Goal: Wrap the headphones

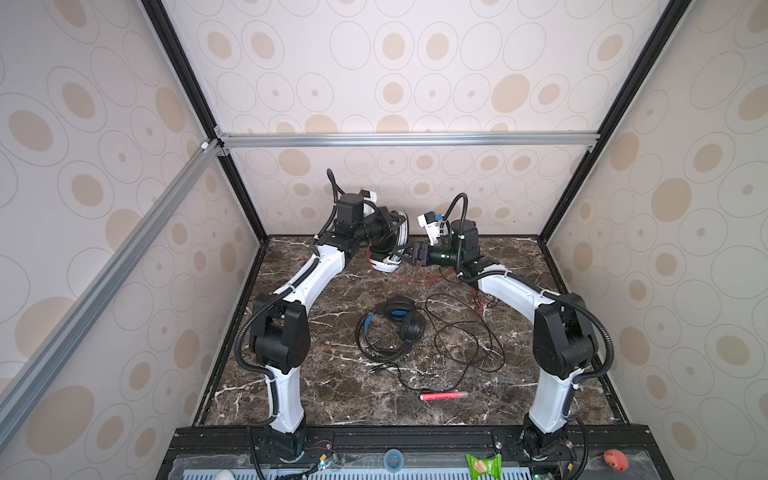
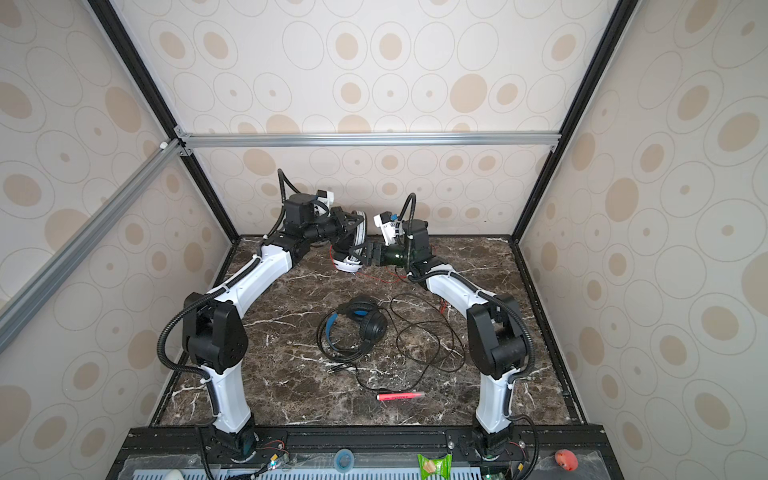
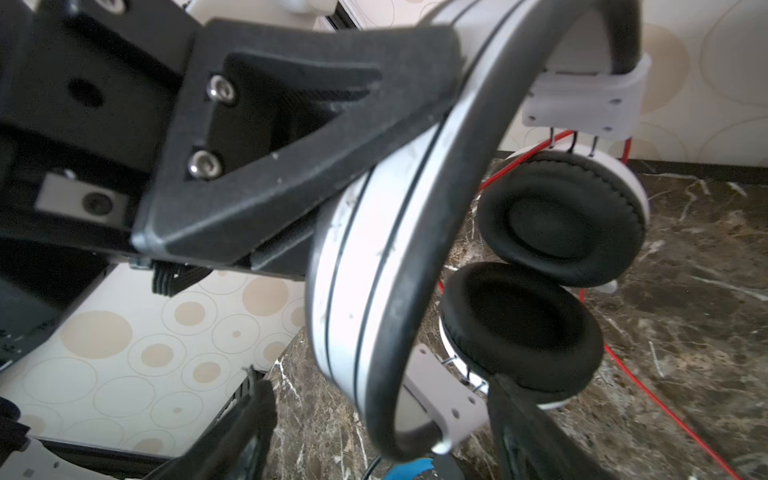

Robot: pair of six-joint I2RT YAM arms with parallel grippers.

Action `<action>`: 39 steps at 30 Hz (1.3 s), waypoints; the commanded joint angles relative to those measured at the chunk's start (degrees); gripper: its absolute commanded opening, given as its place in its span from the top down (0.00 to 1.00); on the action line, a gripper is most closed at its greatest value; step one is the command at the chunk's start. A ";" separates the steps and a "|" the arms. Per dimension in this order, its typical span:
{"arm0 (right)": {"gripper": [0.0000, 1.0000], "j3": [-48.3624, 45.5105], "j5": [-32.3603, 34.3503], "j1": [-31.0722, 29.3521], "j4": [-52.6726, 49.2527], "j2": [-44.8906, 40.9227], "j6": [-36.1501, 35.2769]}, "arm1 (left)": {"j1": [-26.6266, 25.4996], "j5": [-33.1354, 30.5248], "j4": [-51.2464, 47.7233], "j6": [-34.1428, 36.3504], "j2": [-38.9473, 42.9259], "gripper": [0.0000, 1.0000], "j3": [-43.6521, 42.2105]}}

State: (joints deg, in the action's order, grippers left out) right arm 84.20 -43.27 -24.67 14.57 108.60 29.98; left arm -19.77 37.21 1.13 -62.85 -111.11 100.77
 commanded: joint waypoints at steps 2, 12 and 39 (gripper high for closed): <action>0.26 2.27 -1.92 -0.25 3.45 1.50 2.18 | -0.35 1.19 5.92 -1.31 3.80 1.00 0.22; 0.89 4.16 -5.18 -0.16 5.76 2.76 4.74 | -0.40 0.26 4.81 0.31 5.20 0.94 -2.27; 1.00 17.70 6.46 3.31 -15.95 -0.22 -2.26 | 4.54 -16.99 -21.66 32.48 21.56 0.16 -6.88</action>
State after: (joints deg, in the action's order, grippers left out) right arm 98.21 -43.90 -21.45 0.67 111.46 29.04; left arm -12.69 26.83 -15.44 -39.94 -93.47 91.00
